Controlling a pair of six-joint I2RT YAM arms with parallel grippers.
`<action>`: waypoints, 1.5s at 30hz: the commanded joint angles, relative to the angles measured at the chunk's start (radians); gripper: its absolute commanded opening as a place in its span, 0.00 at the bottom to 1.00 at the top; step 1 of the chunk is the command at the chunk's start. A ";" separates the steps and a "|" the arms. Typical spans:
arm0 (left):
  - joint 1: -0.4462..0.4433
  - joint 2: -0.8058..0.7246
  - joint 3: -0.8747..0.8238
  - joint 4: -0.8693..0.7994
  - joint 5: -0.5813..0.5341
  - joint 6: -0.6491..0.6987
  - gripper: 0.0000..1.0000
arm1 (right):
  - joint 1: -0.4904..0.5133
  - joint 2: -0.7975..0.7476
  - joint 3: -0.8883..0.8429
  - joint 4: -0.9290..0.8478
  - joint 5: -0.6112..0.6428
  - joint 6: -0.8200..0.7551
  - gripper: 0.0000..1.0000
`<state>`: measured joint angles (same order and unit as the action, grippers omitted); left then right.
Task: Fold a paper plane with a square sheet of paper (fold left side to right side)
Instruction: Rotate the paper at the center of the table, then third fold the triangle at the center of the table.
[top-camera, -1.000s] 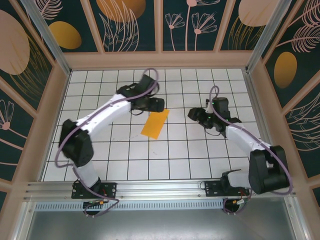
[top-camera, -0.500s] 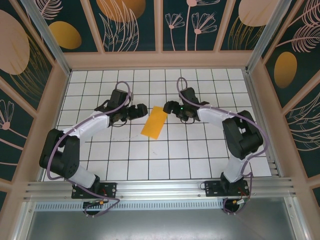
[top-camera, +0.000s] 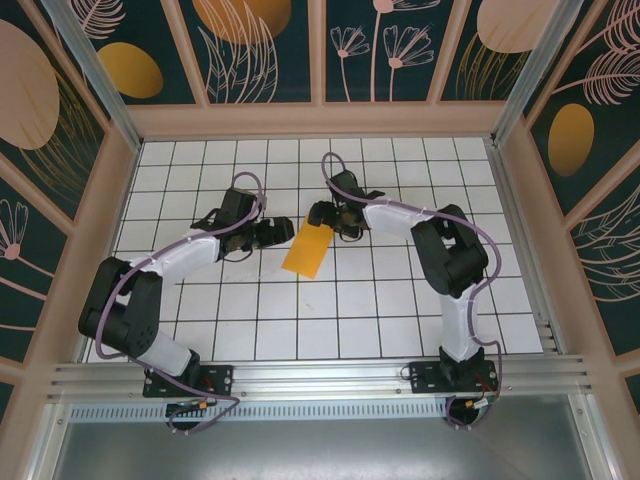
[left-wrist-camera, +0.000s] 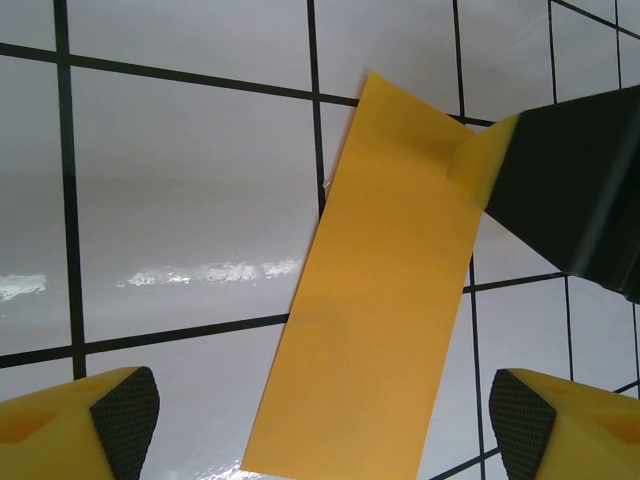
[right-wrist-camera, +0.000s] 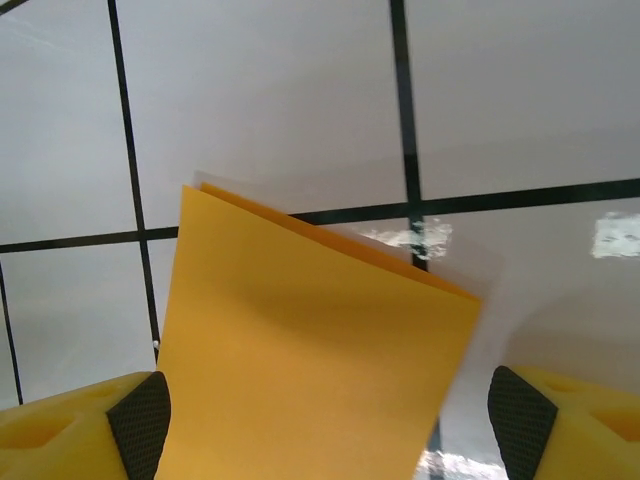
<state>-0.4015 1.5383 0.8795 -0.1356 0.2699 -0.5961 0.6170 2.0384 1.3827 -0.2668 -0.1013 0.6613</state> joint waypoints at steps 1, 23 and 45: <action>0.004 -0.035 -0.019 -0.009 -0.032 0.028 0.88 | 0.021 0.049 0.059 -0.064 0.017 -0.008 0.86; 0.004 -0.104 -0.113 0.034 0.000 -0.023 0.89 | 0.018 0.053 0.153 -0.079 0.014 -0.201 0.86; 0.004 -0.061 -0.117 0.054 0.019 -0.040 0.91 | 0.000 0.114 0.130 0.029 -0.209 -0.179 0.81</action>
<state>-0.4015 1.4696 0.7692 -0.0921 0.2806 -0.6331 0.6113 2.1128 1.4899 -0.2092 -0.3157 0.4839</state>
